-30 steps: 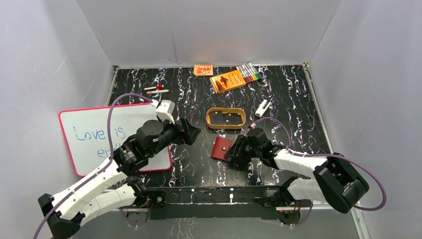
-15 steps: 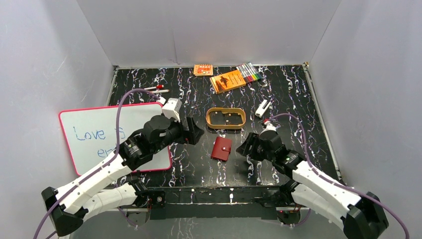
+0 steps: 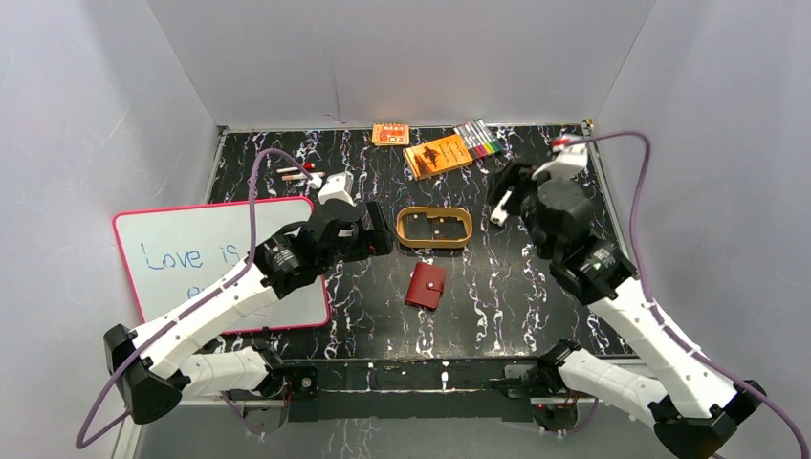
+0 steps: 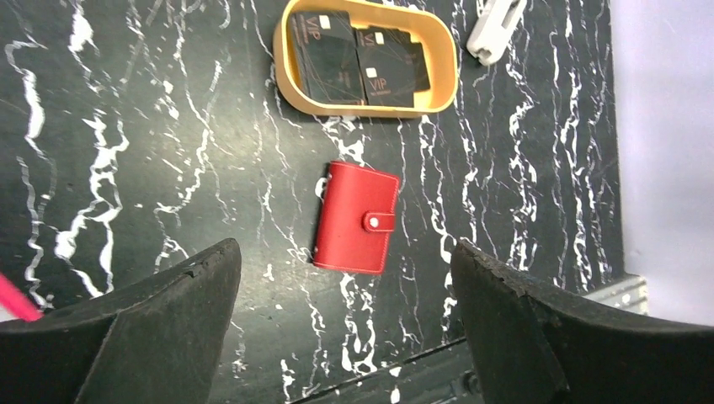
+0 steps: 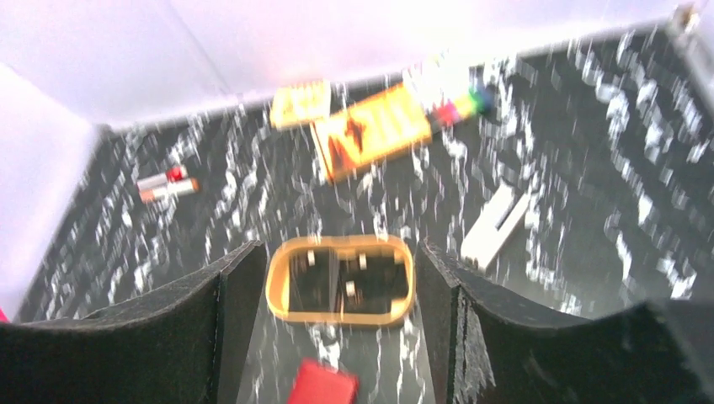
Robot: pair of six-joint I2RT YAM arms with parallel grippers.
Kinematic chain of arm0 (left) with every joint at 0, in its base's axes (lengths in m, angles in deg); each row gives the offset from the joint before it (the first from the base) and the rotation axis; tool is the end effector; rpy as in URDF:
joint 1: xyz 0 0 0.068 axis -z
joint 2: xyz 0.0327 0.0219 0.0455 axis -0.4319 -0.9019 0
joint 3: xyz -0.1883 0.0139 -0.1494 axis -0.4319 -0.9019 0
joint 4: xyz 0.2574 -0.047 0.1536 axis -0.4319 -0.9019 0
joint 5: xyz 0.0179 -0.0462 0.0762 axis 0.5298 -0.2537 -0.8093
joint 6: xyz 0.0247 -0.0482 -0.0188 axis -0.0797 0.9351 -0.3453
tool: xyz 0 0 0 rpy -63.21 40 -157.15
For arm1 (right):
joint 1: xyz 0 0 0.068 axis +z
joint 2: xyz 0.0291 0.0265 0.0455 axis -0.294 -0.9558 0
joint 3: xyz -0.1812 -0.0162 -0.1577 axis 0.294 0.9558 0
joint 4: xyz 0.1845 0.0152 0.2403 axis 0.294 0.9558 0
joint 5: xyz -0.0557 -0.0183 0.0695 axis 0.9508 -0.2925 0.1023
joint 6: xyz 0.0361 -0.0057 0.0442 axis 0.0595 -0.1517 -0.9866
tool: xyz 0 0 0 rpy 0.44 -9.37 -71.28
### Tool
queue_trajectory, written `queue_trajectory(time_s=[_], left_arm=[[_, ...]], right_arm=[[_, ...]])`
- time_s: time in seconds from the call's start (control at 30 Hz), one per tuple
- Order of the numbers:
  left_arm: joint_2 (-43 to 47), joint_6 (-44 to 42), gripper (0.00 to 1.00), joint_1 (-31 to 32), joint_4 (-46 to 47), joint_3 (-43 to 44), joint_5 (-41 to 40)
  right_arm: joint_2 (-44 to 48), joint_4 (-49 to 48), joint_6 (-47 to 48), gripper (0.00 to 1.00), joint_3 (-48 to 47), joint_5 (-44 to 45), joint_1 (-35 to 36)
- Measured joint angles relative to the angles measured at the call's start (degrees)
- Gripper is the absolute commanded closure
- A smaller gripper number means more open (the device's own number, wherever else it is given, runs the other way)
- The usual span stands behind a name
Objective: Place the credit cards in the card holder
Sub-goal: Reset both arms
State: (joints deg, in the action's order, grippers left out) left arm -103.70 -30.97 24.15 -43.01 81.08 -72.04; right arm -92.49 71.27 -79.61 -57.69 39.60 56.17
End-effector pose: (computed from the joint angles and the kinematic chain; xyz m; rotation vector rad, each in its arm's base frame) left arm 0.2075 -0.2257 0.3087 -0.1310 2.1325 -0.6927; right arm 0.2114 0.1437 0.3687 0.2108 1.7204 0.3446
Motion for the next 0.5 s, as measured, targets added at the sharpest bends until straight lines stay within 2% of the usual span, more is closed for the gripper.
queue_trajectory(time_s=[0.13,0.3,0.37,0.5], left_arm=[[0.31,-4.02,0.08,-0.02,-0.68,1.88,-2.25],[1.53,-16.81,0.07,-0.02,2.4,4.22,-2.54],[0.7,-20.76,0.07,-0.02,2.75,7.43,-3.04],[-5.6,-26.67,0.08,-1.16,3.23,20.09,-4.48]], right_arm=[[-4.66,-3.3,7.39,0.23,-12.52,3.17,0.09],[-12.15,-9.6,18.16,0.21,-22.6,9.07,1.9],[-15.15,-14.36,24.0,0.07,-23.39,12.63,4.28],[-20.33,-21.55,34.8,0.02,-24.68,17.4,10.4]])
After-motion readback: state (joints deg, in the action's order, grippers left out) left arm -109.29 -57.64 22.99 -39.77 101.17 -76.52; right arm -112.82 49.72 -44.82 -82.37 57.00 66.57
